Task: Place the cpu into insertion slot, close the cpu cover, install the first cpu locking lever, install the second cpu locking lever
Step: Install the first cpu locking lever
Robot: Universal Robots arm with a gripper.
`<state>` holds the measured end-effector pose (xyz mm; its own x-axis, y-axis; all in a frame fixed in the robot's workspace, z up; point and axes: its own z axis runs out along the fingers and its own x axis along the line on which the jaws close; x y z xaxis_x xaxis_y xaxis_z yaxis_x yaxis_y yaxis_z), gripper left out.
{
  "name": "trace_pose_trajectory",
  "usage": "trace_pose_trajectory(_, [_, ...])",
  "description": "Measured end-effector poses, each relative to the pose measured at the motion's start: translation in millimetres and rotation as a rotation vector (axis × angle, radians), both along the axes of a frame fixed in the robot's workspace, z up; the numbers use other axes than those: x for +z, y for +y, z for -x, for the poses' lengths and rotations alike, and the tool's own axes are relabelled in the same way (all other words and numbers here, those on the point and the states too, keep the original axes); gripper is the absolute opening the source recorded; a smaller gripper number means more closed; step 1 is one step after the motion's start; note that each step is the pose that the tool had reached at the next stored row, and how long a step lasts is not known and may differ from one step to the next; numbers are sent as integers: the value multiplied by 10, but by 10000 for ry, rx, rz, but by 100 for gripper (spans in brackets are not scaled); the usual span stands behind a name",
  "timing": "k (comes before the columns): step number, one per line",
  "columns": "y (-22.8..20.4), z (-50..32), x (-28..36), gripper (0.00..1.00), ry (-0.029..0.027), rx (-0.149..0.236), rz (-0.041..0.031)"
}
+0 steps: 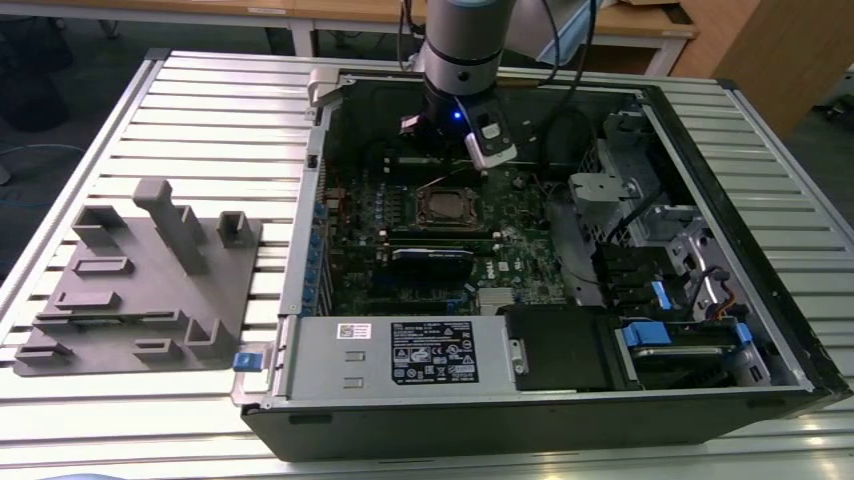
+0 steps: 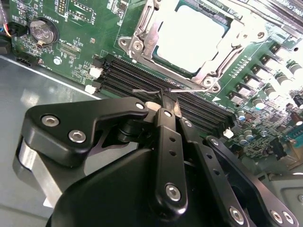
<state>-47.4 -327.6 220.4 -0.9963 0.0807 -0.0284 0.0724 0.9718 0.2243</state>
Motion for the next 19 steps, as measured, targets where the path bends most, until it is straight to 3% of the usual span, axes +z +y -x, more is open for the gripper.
trace_pose_trajectory(5, [1, -2, -8, 11, -2, 2, -3])
trace_pose_trajectory(14, [1, -2, -98, 11, -25, 2, 3])
trace_pose_trajectory(19, [2, -4, -119, 11, -27, -73, 29])
